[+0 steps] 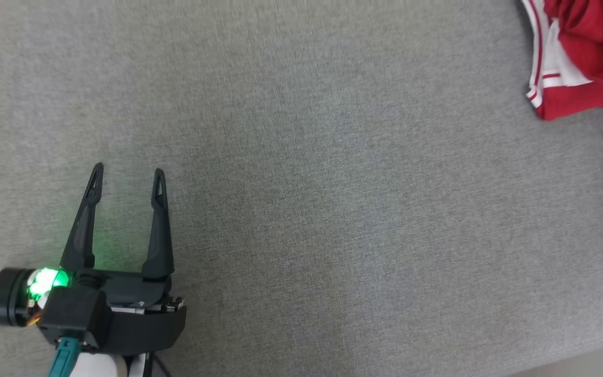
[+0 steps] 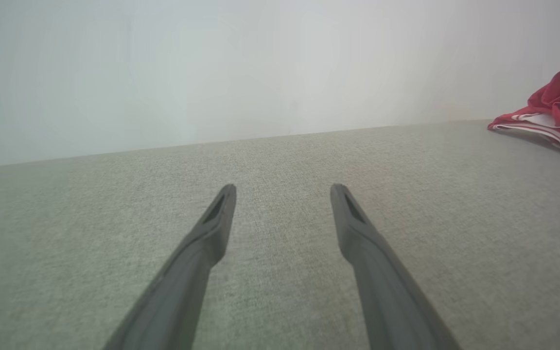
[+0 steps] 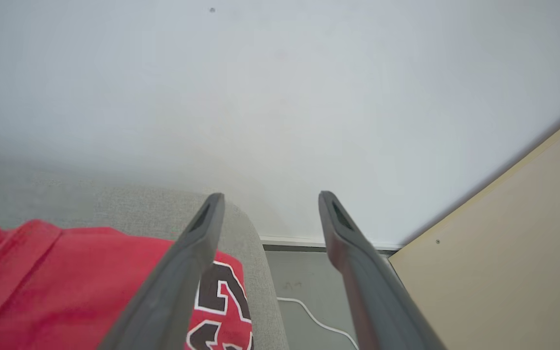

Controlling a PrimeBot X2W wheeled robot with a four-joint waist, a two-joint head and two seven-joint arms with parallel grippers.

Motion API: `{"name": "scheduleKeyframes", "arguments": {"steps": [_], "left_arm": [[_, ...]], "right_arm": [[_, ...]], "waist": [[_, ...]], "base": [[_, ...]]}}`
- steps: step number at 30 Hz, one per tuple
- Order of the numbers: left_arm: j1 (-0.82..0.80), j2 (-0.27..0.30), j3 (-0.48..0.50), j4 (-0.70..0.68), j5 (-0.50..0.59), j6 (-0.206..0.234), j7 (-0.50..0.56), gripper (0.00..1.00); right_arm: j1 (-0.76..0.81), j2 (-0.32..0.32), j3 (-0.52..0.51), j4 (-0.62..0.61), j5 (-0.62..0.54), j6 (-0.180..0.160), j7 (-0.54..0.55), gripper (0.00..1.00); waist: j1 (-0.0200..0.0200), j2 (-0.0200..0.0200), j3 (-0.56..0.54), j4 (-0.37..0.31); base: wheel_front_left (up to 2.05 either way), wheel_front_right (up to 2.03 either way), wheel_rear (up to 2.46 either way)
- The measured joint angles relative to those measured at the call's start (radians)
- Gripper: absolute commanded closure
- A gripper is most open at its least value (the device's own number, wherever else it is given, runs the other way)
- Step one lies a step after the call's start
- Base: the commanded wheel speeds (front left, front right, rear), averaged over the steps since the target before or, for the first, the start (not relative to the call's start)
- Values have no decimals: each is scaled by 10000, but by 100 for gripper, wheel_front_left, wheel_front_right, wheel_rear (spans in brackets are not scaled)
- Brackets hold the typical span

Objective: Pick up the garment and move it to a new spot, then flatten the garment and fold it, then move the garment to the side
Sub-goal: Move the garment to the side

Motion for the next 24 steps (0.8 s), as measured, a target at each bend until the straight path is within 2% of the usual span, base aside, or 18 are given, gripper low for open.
{"name": "scheduleKeyframes", "arguments": {"steps": [4,5,12,17,24], "left_arm": [[291,-42,221,244,-259,40,0,0],[486,-65,360,303,-399,59,0,0],[1232,-163,834,585,-813,29,2,0],[1670,-268,1037,936,-972,-69,2,0],[1978,-347,1087,1429,-965,-240,0,0]], "right_arm": [[297,286,-667,-1375,-276,0,-46,0],[823,462,-1078,-2073,-579,0,-46,0],[3219,1580,-2932,-4251,-1559,0,-65,0],[5281,2704,-3950,-5488,-1975,0,-63,0],[7906,3728,-4759,-6761,-2429,0,-63,0]], "waist": [[-1,-1,-575,64],[-1,-1,-872,100],[-2,-2,-2036,280],[-3,-2,-2873,472],[-3,-2,-3860,904]], "base": [[0,0,0],[0,0,0],[0,0,0],[0,0,0],[0,0,0]]}}
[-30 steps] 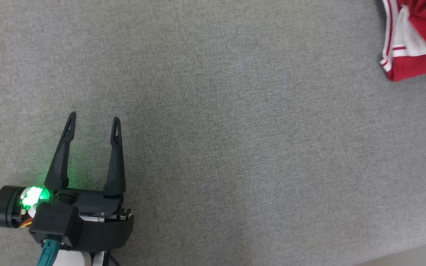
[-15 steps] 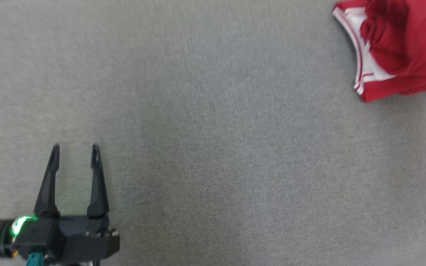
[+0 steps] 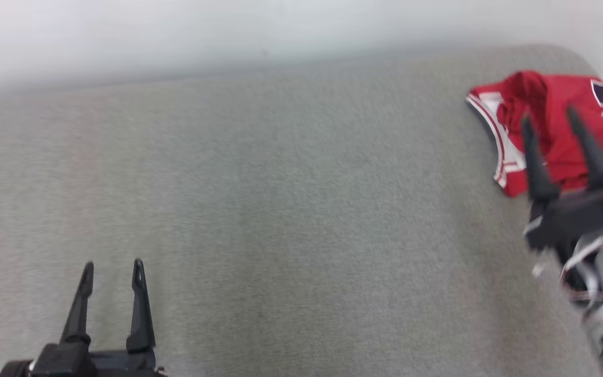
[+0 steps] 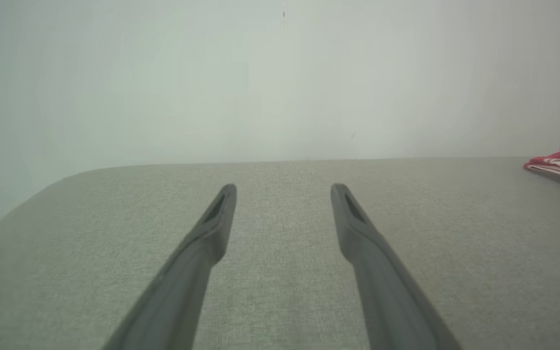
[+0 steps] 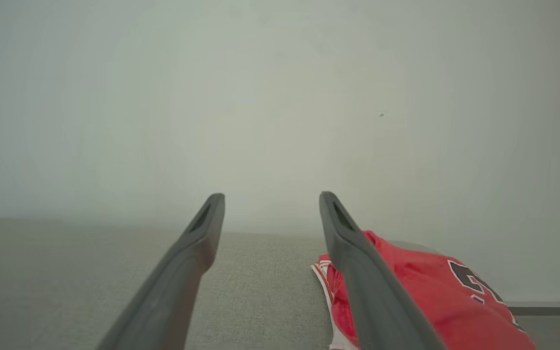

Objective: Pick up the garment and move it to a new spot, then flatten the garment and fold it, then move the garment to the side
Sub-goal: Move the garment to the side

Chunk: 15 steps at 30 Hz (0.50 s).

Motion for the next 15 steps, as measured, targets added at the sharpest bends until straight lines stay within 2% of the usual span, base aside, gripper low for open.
{"name": "scheduleKeyframes", "arguments": {"steps": [15], "left_arm": [[415,-127,157,548,-38,-100,0,0]], "right_arm": [[4355,1925,-1344,-1956,-679,0,0,0]], "waist": [[1,-1,-1379,916]], "base": [[0,0,0]]}}
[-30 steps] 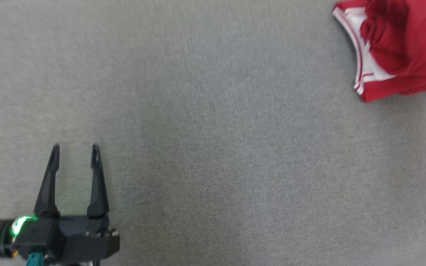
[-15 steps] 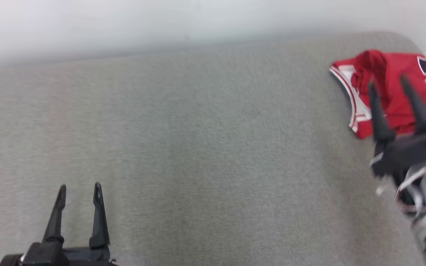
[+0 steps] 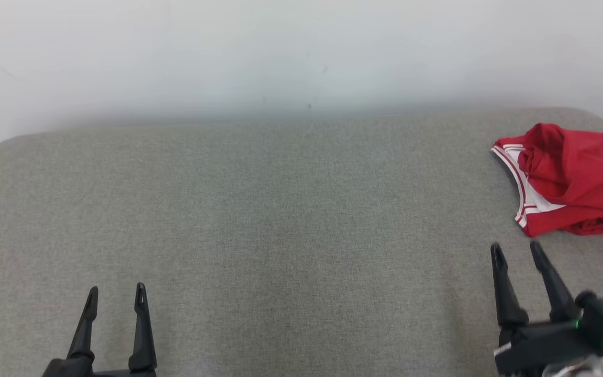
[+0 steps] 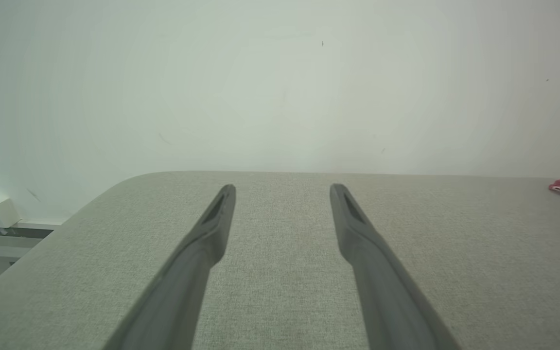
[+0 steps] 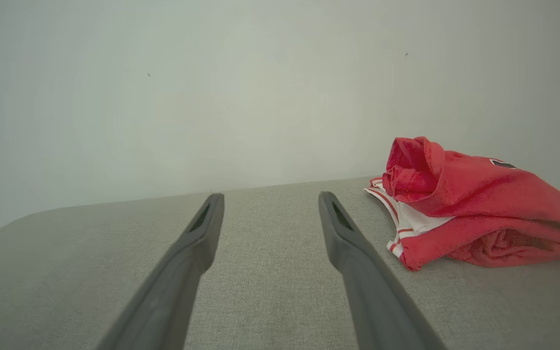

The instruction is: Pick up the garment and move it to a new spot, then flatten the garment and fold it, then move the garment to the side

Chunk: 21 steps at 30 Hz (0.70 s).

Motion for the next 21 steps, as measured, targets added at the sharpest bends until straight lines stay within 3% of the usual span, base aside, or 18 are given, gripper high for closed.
{"name": "scheduleKeyframes", "arguments": {"steps": [6,21], "left_arm": [[185,-25,75,165,-58,-59,0,0],[389,-73,-8,426,-117,-88,0,0]], "right_arm": [[1015,640,-316,-324,-98,0,-2,0],[1270,920,-341,-353,-430,0,0,0]], "waist": [[0,0,-349,101],[2,2,-529,215]], "base": [[0,0,0],[0,0,0]]}}
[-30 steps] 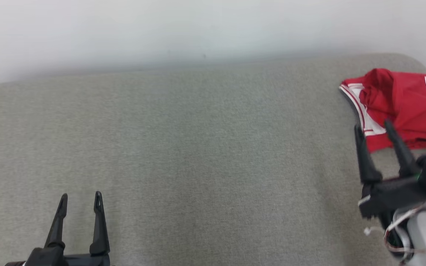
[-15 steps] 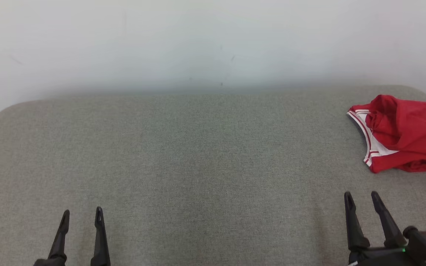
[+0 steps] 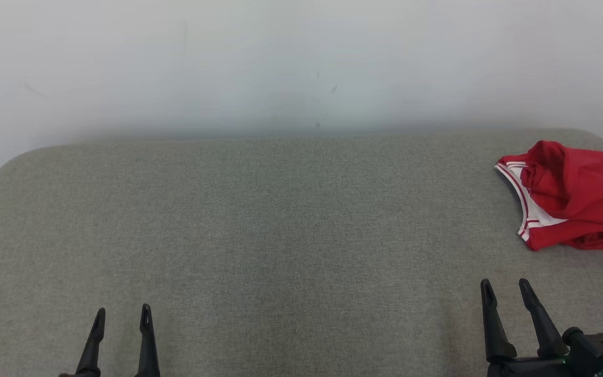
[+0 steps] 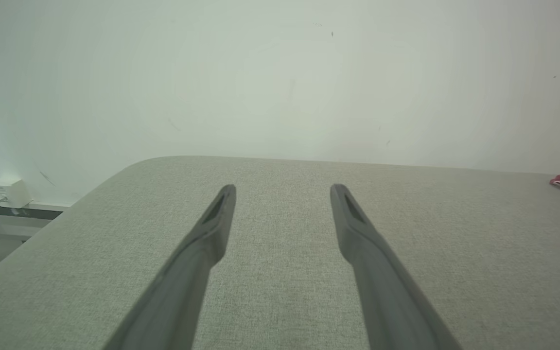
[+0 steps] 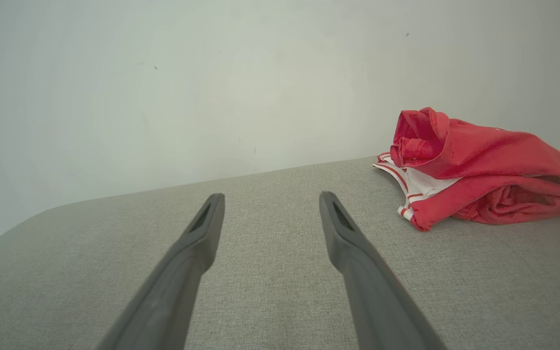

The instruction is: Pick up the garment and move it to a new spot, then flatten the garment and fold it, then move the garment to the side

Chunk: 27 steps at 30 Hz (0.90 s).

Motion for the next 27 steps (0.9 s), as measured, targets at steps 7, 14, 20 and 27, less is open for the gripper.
{"name": "scheduleKeyframes", "arguments": {"steps": [7,14,20,27], "left_arm": [[58,-40,-4,516,2,10,46,100],[30,-65,77,706,-1231,-2,420,100],[-12,-67,113,744,-2382,-84,696,100],[-182,-69,173,786,-3618,-157,986,100]], "right_arm": [[203,82,36,468,12,0,38,100],[207,150,-44,587,1120,0,355,100],[160,188,-157,596,2107,0,625,100],[-29,232,-290,606,3214,0,897,100]], "waist": [[0,0,-6,19],[0,0,-3,16],[0,0,0,14],[0,0,4,11]], "base": [[0,0,0],[0,0,0],[0,0,0],[0,0,0]]}}
